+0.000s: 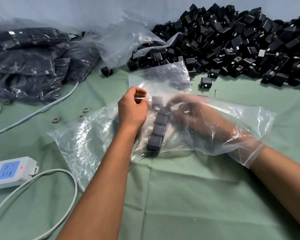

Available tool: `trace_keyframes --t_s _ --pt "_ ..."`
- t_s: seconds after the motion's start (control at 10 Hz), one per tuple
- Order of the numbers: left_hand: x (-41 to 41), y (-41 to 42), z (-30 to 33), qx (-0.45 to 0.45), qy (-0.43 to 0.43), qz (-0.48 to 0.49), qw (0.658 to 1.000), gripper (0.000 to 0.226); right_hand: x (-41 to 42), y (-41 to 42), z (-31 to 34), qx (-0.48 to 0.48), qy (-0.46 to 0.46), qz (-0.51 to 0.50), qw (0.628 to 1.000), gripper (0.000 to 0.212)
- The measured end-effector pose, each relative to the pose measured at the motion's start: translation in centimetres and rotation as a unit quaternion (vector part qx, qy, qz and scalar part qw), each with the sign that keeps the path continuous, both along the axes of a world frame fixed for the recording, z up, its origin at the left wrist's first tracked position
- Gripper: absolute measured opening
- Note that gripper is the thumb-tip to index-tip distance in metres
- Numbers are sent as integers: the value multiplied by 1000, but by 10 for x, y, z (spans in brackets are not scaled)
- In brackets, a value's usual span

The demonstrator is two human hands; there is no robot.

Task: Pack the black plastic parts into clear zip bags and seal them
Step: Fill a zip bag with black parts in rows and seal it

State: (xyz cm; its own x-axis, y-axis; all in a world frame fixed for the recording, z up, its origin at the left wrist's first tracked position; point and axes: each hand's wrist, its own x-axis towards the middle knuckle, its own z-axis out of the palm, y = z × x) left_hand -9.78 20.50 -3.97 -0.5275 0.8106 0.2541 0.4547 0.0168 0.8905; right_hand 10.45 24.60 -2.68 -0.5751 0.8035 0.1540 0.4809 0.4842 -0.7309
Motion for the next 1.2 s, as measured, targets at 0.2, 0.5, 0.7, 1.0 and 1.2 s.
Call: trace_keyframes --t_s 0.2,0.5,0.7,1.0,1.2 --pt "0 0 1 -10 28 4 1000 10 -3 -4 4 35 -2 -5 999 10" --pt "2 0 2 -14 46 5 999 5 -3 -13 -8 29 50 25 998 22" --pt "4 0 1 -12 48 10 999 5 -16 -6 -6 -94 97 17 991 9" --pt "4 2 -4 -10 74 -3 997 10 1 -6 -12 48 -20 141 989 9" --pt "5 2 -3 -13 69 2 998 10 -6 2 -14 112 -16 62 992 15"
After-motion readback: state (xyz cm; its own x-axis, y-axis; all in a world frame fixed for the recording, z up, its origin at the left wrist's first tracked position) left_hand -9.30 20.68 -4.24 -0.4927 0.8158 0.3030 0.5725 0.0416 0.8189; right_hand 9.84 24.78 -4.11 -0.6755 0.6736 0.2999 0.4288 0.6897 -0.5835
